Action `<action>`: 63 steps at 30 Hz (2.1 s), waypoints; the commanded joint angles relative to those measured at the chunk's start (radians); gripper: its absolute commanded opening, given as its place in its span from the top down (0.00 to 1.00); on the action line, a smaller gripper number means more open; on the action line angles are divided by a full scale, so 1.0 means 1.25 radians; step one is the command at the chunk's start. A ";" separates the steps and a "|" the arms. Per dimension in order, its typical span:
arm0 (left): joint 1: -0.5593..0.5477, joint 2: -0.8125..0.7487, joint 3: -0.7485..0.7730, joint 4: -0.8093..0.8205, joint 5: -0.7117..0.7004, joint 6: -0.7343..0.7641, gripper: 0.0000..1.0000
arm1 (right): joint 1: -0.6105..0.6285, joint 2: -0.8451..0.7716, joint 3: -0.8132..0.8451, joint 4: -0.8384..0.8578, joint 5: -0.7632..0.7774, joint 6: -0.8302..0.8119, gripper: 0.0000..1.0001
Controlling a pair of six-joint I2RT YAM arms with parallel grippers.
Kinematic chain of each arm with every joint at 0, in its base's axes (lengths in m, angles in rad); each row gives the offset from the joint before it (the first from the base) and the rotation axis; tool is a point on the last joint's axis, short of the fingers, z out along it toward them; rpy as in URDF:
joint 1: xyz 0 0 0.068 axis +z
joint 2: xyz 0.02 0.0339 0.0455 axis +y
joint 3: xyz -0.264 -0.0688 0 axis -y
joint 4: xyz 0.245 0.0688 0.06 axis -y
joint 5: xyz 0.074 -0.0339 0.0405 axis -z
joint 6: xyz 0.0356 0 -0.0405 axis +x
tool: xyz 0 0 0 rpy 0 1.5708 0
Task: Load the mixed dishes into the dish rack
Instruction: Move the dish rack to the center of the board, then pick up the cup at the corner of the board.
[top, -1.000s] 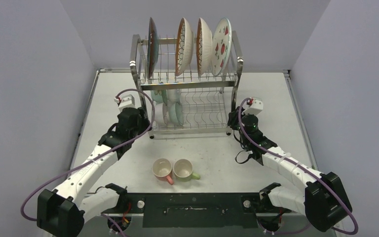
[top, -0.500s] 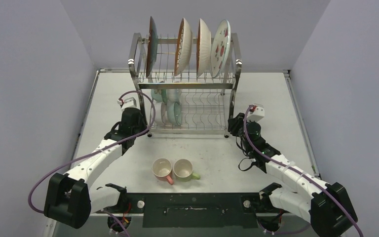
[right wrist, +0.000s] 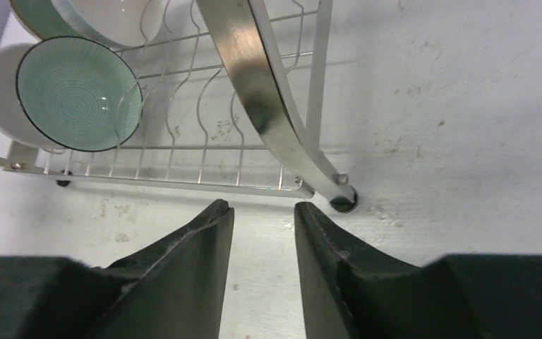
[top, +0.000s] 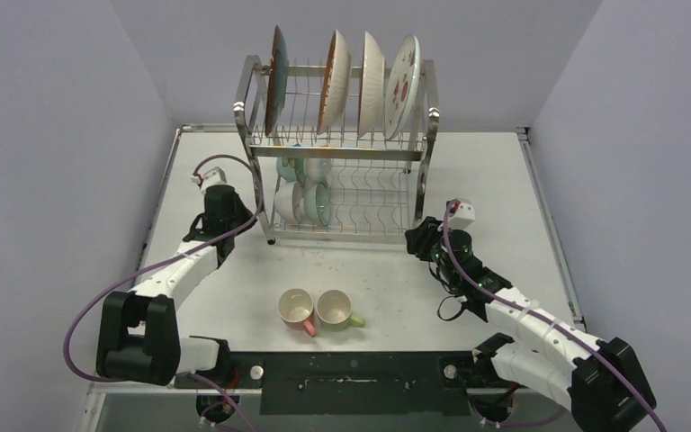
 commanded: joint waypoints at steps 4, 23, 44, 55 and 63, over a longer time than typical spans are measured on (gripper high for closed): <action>0.091 0.033 0.038 0.178 0.112 -0.078 0.88 | 0.004 -0.098 0.077 -0.121 0.039 -0.076 0.44; 0.021 -0.224 -0.064 -0.154 0.014 -0.213 0.38 | 0.117 -0.196 0.194 -0.421 -0.182 -0.208 0.28; -0.009 -0.459 0.120 -0.525 0.136 -0.095 0.19 | 0.519 0.140 0.429 -0.557 -0.015 -0.211 0.25; -0.011 -0.478 0.173 -0.553 0.187 -0.015 0.16 | 0.546 0.292 0.497 -0.569 0.003 -0.191 0.33; -0.012 -0.495 0.176 -0.567 0.232 0.009 0.15 | 0.546 0.386 0.518 -0.565 0.017 -0.184 0.44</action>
